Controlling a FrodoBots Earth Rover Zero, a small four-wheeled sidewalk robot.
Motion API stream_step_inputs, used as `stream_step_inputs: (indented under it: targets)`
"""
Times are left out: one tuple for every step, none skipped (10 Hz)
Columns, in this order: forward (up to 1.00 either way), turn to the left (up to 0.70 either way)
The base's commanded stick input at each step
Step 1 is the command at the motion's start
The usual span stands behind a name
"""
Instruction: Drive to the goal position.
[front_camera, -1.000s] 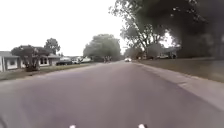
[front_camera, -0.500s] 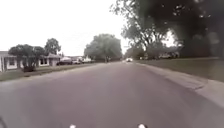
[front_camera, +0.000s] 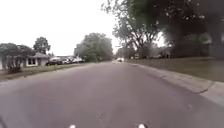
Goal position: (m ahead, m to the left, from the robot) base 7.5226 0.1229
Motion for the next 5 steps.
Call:
stream_step_inputs:
  targets:
    - [1.0,0.0]
    - [1.0,0.0]
    - [1.0,0.0]
    - [1.0,0.0]
    - [1.0,0.0]
